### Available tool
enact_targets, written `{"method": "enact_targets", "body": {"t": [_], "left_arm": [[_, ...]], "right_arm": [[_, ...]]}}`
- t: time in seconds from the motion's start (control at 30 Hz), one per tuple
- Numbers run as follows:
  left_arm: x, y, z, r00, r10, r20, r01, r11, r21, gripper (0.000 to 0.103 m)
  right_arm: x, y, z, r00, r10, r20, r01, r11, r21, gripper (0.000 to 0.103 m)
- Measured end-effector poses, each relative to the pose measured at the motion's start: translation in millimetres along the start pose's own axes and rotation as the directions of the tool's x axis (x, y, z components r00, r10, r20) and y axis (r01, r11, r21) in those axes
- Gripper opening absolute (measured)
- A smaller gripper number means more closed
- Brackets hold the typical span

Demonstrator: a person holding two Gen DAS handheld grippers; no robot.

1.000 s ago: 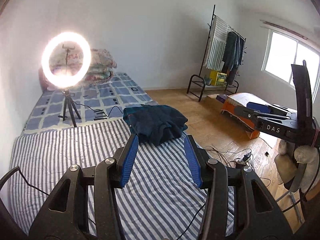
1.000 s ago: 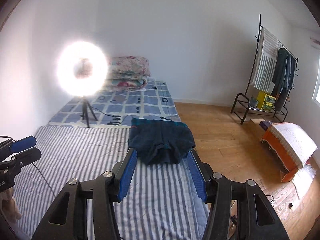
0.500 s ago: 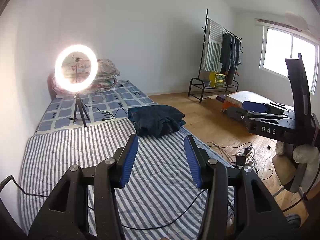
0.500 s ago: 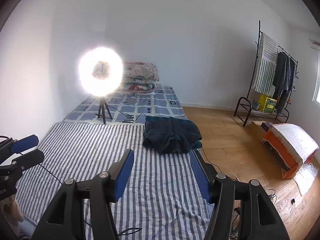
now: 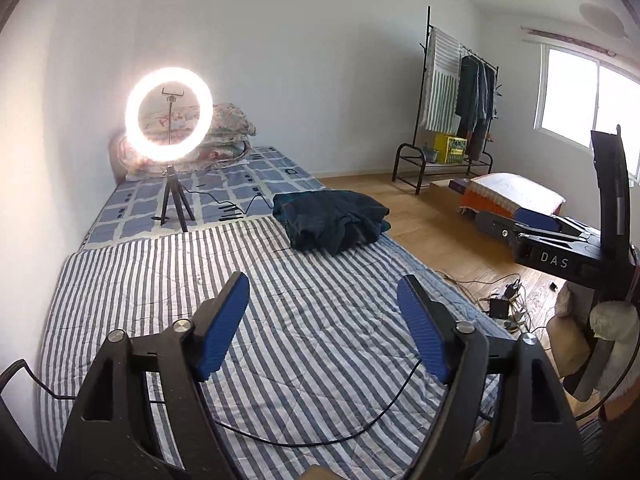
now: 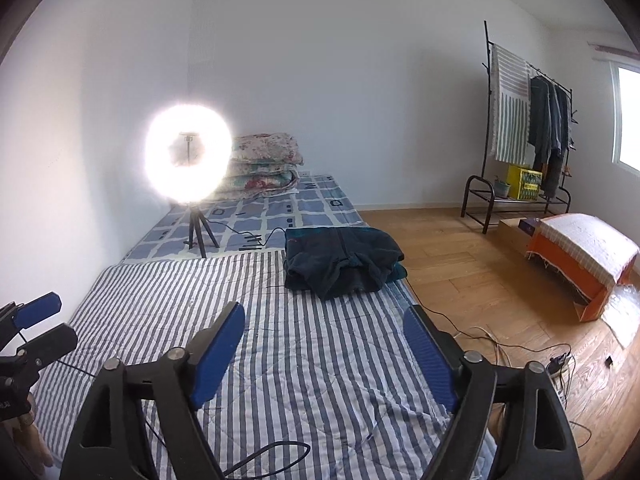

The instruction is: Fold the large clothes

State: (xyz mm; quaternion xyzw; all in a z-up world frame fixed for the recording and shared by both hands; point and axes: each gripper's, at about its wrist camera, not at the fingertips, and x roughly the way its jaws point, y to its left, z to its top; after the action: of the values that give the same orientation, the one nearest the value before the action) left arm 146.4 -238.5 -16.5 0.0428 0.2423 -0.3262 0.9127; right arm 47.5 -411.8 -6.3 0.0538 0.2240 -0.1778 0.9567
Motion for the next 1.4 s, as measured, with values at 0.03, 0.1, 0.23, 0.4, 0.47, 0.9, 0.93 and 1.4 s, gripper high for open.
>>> {"method": "enact_targets", "body": {"t": [0.03, 0.1, 0.23, 0.4, 0.47, 0.9, 0.93, 1.4], "left_arm": [[1.6, -1.2, -2.2, 1.000, 0.005, -0.005, -0.005, 1.000, 0.008, 0.084], [4.0, -2.1, -4.9, 1.000, 0.005, -0.013, -0.005, 1.000, 0.020, 0.091], [3.1, -6.4, -8.9, 1.000, 0.018, -0.003, -0.018, 0.999, 0.033, 0.099], [-1.4, -14.2, -14.9, 0.997, 0.075, 0.036, -0.078, 0.993, 0.094, 0.103], [-1.8, -16.0, -17.7, 0.995, 0.098, 0.032, -0.101, 0.989, 0.105, 0.103], [0.5, -13.9, -27.5, 0.994, 0.110, -0.012, -0.108, 0.988, 0.107, 0.103], [-0.1, -13.3, -27.5, 0.994, 0.110, -0.010, -0.108, 0.989, 0.105, 0.103], [-1.1, -9.5, -29.4, 0.992, 0.124, -0.006, -0.122, 0.987, 0.108, 0.103]], "right_arm": [[2.2, 0.4, -1.8, 1.000, -0.005, -0.002, 0.005, 1.000, -0.005, 0.087], [3.8, 1.1, -5.1, 1.000, -0.010, -0.003, 0.010, 1.000, -0.017, 0.092], [3.0, 4.2, -10.2, 0.998, -0.056, 0.027, 0.057, 0.997, -0.047, 0.103], [2.8, 5.3, -15.9, 0.997, -0.067, 0.031, 0.069, 0.995, -0.068, 0.103], [2.7, 2.9, -20.3, 0.997, -0.072, 0.024, 0.073, 0.995, -0.061, 0.103], [10.2, 1.8, -27.4, 0.996, -0.091, 0.006, 0.091, 0.996, -0.026, 0.103], [11.6, 3.0, -28.2, 0.996, -0.092, 0.002, 0.092, 0.995, -0.032, 0.103], [15.0, 9.4, -32.5, 0.996, -0.094, -0.008, 0.094, 0.994, -0.047, 0.103]]}}
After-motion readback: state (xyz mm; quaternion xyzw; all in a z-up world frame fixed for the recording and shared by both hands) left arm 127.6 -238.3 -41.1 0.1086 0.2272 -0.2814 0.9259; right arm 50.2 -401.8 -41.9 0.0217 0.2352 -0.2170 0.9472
